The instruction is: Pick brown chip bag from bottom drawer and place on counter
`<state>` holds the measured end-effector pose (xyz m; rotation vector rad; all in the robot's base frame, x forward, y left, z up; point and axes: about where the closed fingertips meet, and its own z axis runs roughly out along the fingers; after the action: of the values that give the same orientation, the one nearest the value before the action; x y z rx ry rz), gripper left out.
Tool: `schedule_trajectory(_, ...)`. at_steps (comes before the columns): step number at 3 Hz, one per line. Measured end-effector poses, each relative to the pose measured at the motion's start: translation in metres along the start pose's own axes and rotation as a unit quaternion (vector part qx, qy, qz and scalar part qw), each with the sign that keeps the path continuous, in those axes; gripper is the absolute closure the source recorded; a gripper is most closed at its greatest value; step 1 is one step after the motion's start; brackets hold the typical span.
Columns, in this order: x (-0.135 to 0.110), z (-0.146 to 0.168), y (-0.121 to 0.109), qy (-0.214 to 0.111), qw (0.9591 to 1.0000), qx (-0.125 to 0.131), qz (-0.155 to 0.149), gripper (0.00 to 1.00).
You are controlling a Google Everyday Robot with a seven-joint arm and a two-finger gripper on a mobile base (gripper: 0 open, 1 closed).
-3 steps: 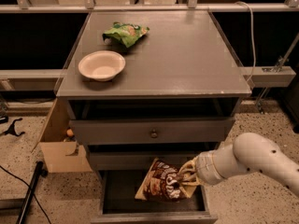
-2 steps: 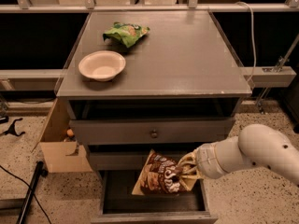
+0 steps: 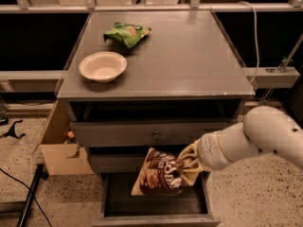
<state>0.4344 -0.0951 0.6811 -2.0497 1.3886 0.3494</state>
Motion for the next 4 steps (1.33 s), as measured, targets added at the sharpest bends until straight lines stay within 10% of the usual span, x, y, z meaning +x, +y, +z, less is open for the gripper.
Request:
schedule_trajectory(2,-0.045,-0.055,-0.023,0.019,0.9991,-0.031,0.023,1.0)
schedule_trajectory(4,-0.096,-0.152,-0.069,0.054,0.9982,0.025,0.002,1.0)
